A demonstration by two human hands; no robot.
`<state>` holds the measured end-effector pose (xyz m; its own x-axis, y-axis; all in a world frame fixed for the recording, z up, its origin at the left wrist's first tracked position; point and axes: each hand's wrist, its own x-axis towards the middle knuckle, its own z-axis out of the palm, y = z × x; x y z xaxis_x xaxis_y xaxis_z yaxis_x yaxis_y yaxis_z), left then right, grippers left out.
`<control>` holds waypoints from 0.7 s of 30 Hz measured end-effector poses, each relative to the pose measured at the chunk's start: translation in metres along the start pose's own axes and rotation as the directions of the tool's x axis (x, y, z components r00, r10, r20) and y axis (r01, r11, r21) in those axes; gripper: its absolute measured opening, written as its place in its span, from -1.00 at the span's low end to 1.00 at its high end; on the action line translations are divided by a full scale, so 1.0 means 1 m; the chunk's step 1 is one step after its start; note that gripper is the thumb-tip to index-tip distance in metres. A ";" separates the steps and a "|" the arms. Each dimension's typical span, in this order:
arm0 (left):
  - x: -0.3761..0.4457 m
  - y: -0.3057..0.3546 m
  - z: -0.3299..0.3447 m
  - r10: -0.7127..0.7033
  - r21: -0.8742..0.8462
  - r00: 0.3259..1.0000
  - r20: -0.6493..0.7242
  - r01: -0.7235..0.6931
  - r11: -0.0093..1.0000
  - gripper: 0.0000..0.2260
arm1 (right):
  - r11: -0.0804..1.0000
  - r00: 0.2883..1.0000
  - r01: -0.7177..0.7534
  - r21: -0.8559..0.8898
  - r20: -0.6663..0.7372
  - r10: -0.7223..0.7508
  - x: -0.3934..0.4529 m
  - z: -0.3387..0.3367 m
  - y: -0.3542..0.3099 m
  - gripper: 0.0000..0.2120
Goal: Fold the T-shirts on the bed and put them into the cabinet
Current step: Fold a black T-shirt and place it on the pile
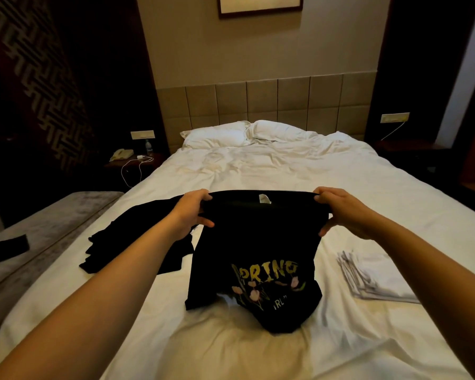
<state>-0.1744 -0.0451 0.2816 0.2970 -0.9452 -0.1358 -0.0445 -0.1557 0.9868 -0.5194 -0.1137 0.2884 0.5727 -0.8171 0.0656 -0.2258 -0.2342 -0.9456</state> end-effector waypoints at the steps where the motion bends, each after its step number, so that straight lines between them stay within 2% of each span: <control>1: 0.001 -0.002 0.000 0.037 0.097 0.999 -0.009 -0.035 0.995 -0.82 | 1.000 0.999 -0.009 0.029 0.047 0.007 -0.001 -0.003 0.006 -0.73; 2: 0.002 -0.005 0.000 0.100 0.239 0.995 -0.017 -0.093 0.967 -0.80 | 0.999 0.994 -0.031 0.040 0.102 0.027 -0.002 -0.007 0.012 -0.69; 4: 0.003 -0.011 -0.001 0.210 0.493 0.977 0.022 -0.194 0.848 -0.76 | 0.996 0.975 -0.083 0.027 0.209 0.076 -0.004 -0.016 0.023 -0.66; 6: 0.007 -0.019 -0.002 0.218 0.604 0.973 0.077 -0.219 0.766 -0.70 | 0.994 0.955 -0.101 -0.037 0.276 0.107 -0.003 -0.021 0.033 -0.70; 8: 0.013 -0.025 -0.002 0.169 0.597 0.980 0.108 -0.200 0.777 -0.68 | 0.991 0.962 -0.100 -0.091 0.247 0.119 0.000 -0.024 0.043 -0.81; 10: 0.019 -0.030 -0.001 0.105 0.514 0.990 0.098 -0.141 0.846 -0.66 | 0.984 0.979 -0.091 -0.155 0.167 0.117 0.005 -0.023 0.050 -0.89; 11: 0.022 -0.031 -0.002 0.074 0.471 0.991 0.107 -0.117 0.874 -0.65 | 0.975 0.986 -0.081 -0.205 0.125 0.108 0.008 -0.022 0.052 -0.87; 13: 0.025 -0.035 -0.008 0.007 0.408 0.974 0.225 -0.101 0.907 -0.67 | 0.965 0.996 -0.066 -0.256 0.049 0.081 0.014 -0.022 0.059 -0.78; 15: 0.026 -0.036 -0.015 -0.071 0.408 0.932 0.354 -0.086 0.909 -0.90 | 0.984 0.997 -0.068 -0.162 -0.035 0.063 0.018 -0.022 0.065 -0.75; 16: 0.028 -0.038 -0.018 -0.101 0.441 0.914 0.392 -0.091 0.893 -0.88 | 0.994 0.996 -0.062 -0.092 -0.068 0.056 0.019 -0.021 0.068 -0.74; 18: 0.036 -0.043 -0.018 -0.111 0.524 0.914 0.391 -0.121 0.843 -0.80 | 1.000 0.998 -0.023 -0.016 -0.058 0.022 0.021 -0.020 0.073 -0.73; 21: 0.049 -0.053 -0.015 -0.053 0.518 0.961 0.271 -0.100 0.849 -0.84 | 0.999 0.992 -0.029 -0.035 0.119 0.033 0.025 -0.020 0.079 -0.80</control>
<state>-0.1433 -0.0788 0.2244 0.0294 -0.9780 -0.2064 -0.5619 -0.1870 0.8058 -0.5384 -0.1628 0.2215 0.6547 -0.7559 -0.0036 -0.2695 -0.2290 -0.9354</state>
